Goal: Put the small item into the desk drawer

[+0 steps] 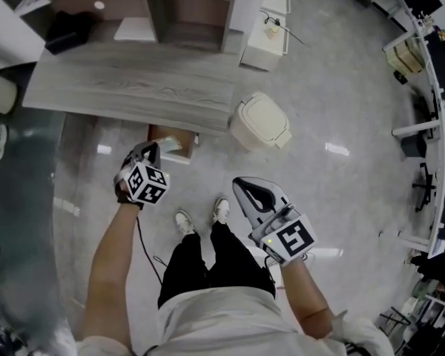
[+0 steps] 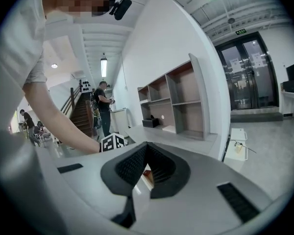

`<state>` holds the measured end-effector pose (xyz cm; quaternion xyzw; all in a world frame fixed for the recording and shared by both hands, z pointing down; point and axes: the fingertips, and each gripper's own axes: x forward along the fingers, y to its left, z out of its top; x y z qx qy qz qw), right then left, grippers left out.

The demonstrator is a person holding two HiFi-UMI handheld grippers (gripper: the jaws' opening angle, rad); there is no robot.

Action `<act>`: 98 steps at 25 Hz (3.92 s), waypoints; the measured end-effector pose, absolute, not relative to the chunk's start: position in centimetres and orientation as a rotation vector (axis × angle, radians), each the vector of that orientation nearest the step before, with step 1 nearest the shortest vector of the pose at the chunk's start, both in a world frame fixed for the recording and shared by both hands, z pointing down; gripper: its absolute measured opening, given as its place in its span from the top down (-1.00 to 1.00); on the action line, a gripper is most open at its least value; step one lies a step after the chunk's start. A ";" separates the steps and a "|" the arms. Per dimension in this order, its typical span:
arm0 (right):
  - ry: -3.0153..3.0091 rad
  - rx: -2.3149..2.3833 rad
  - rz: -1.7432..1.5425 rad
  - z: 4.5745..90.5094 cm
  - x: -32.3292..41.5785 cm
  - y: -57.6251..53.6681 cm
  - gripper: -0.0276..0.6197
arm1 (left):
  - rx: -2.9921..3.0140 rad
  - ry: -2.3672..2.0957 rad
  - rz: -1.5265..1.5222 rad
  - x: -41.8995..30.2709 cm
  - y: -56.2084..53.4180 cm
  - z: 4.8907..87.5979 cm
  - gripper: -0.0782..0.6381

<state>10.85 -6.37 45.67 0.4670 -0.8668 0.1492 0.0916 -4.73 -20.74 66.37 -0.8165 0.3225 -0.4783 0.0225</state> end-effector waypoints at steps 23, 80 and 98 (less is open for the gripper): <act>-2.708 1.313 0.209 35.5 9.2 -5.2 0.85 | -2.768 1.409 -0.970 -5.7 -17.3 47.9 0.73; -2.746 1.476 0.016 24.5 10.4 -11.0 0.85 | -2.578 2.026 0.110 -27.1 -10.7 28.4 0.73; -2.739 1.466 0.005 23.9 8.5 -8.8 0.85 | -2.564 2.018 0.157 -27.6 -7.6 28.9 0.73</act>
